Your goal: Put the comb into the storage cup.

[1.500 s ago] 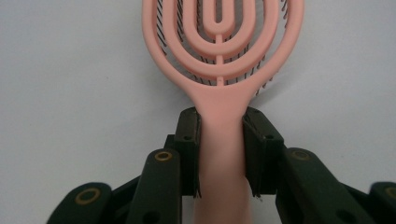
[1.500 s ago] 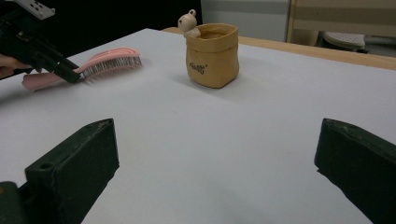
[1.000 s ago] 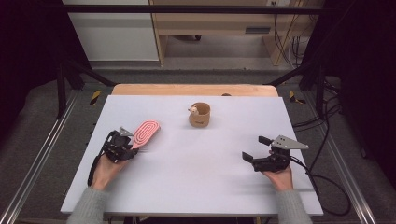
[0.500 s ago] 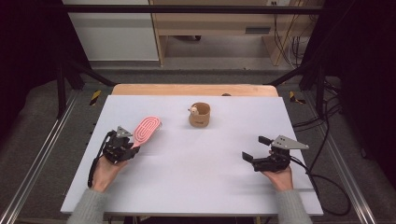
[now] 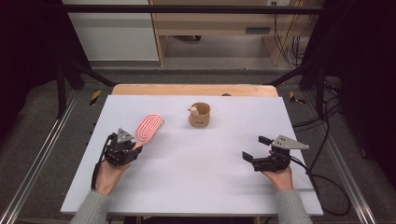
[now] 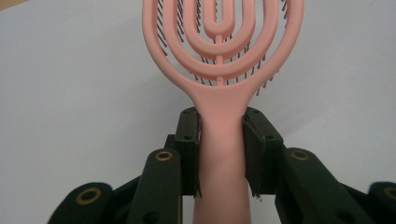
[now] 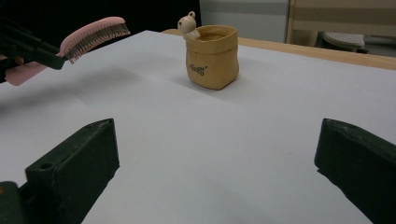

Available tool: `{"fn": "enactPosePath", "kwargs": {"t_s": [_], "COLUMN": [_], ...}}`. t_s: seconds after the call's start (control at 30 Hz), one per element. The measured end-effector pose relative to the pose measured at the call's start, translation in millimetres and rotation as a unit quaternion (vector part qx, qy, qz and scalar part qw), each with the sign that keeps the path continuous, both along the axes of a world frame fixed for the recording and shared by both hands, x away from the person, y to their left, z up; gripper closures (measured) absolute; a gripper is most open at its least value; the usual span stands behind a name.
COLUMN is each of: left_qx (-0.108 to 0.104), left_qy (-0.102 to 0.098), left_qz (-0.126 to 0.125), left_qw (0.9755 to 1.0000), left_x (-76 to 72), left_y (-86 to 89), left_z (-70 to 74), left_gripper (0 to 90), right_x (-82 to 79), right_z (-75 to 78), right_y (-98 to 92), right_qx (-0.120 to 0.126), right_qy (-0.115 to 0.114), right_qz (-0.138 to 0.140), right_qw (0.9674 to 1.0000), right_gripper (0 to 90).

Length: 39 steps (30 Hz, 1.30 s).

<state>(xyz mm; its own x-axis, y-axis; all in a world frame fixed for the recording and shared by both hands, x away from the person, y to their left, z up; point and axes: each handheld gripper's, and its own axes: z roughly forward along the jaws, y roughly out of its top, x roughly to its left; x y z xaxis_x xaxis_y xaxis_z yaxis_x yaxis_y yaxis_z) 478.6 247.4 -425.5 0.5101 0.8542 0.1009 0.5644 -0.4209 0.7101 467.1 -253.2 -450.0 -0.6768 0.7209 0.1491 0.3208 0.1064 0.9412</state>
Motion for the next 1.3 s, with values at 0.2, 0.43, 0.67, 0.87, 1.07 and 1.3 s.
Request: {"fn": "enactPosePath", "kwargs": {"t_s": [0.2,0.43,0.67,0.87,1.07,1.3], "left_qx": [-0.001,-0.008,-0.016,-0.022,-0.025,-0.022], "left_qy": [-0.010,-0.015,-0.026,-0.040,-0.050,-0.056], "left_qz": [-0.002,-0.002,-0.003,-0.004,-0.009,-0.014], "left_qw": [0.9999,0.9999,0.9995,0.9989,0.9984,0.9981], "left_x": [-4.9,-8.2,-11.8,-15.3,-18.5,-21.9], "left_y": [-3.5,-6.7,-11.8,-15.5,-20.9,-27.2], "left_z": [0.2,0.3,1.5,4.0,6.9,7.9], "left_gripper": [69.2,69.2,69.2,69.2,69.3,69.3], "right_x": [0.3,0.4,0.6,0.7,0.4,0.1], "right_z": [-0.2,-0.3,-0.4,-0.7,0.7,2.5], "right_y": [0.5,1.2,2.0,5.2,7.1,8.2], "right_qx": [0.000,0.000,0.000,0.002,0.002,0.005], "right_qy": [0.001,0.002,0.005,0.006,0.006,0.005], "right_qz": [0.000,0.001,0.003,0.008,0.010,0.009], "right_qw": [1.0000,1.0000,1.0000,1.0000,0.9999,0.9999], "right_gripper": [0.4,0.4,0.5,0.5,0.4,0.5]}}
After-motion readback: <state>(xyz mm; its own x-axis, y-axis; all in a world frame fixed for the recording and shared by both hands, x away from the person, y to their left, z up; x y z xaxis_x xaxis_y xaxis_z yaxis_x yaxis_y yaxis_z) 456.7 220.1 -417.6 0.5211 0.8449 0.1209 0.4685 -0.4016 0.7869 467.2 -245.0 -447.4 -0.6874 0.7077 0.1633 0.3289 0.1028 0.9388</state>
